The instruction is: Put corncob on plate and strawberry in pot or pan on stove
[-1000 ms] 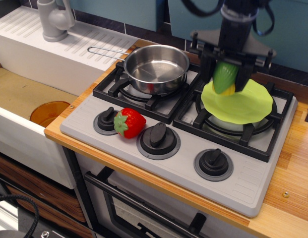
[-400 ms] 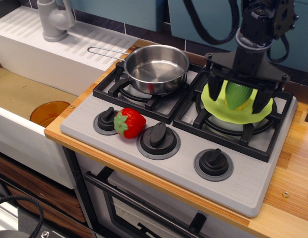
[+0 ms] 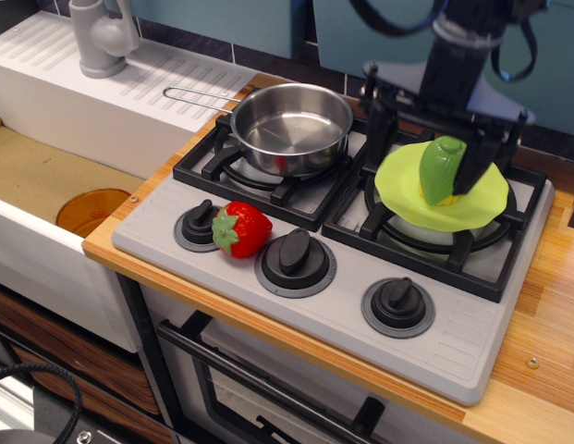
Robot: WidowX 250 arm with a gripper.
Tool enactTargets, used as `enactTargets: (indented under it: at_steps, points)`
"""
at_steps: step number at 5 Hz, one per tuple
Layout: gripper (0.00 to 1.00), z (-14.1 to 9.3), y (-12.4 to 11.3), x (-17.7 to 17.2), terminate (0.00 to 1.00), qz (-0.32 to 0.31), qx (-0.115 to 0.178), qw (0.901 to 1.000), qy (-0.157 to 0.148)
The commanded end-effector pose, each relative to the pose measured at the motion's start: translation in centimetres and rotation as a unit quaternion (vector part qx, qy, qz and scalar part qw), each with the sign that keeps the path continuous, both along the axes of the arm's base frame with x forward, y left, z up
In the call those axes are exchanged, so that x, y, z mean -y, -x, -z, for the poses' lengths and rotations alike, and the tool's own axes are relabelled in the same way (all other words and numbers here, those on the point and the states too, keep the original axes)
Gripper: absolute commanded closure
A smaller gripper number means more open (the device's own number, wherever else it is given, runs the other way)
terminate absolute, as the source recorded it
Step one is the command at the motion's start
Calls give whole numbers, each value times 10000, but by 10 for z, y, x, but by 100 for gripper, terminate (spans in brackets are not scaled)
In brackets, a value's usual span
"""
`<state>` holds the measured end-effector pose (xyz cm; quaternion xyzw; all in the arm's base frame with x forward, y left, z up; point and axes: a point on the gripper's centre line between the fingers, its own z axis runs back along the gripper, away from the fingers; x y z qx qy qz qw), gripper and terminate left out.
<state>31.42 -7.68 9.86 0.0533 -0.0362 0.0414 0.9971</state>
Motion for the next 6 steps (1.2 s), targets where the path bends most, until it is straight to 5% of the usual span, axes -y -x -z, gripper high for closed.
enactTargets:
  at_steps: [1,3,6]
  points:
    - [0,-46,2,-6,0,182,109,9998,39]
    - [0,-46,2,-6,0,182,109,9998,39]
    - [0,-43,13,-74,0,673,888,9926,-478]
